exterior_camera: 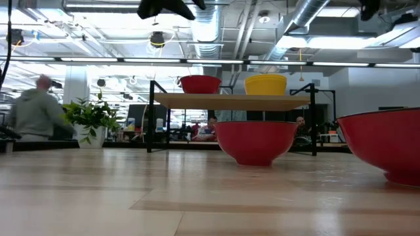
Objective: Pick & Place Mini bowls
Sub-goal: Stack the top orange bowl on the orange bowl on the shelf
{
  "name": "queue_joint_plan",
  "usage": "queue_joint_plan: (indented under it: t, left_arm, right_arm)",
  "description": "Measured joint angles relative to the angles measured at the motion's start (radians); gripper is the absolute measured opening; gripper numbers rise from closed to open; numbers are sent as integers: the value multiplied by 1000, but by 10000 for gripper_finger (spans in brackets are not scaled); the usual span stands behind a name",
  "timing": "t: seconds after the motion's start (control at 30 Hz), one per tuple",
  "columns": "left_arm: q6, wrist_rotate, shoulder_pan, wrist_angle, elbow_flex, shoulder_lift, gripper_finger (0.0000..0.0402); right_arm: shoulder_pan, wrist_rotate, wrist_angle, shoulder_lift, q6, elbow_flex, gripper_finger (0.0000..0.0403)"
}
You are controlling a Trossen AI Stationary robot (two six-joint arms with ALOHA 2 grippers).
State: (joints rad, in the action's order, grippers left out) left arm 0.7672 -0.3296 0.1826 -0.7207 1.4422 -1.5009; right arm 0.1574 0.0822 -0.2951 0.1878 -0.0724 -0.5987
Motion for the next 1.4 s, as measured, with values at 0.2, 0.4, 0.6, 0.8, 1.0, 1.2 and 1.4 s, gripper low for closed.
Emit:
queue_joint_plan:
  t: [0.2,0.4,0.6,0.8,1.0,1.2,1.4]
  left_arm:
    - [22,17,43,241,-169,0,131]
    - [23,46,48,420,-303,-1,131]
    - [23,59,45,516,-398,-1,131]
    - [18,142,45,629,-484,-1,131]
    - [66,177,33,659,-531,-6,131]
    - [134,191,26,760,-529,-58,131]
    - [149,207,28,823,-529,-70,131]
  right_arm:
    - [0,0,5,-134,-87,111,161]
    - [0,-7,-19,-183,-112,142,160]
    - [0,-7,-38,-167,-113,141,161]
    - [0,-7,-48,-168,-113,141,160]
    - [0,-7,-48,-168,-113,141,161]
    - [0,-7,-48,-168,-113,141,159]
    - [0,-7,-48,-168,-113,141,162]
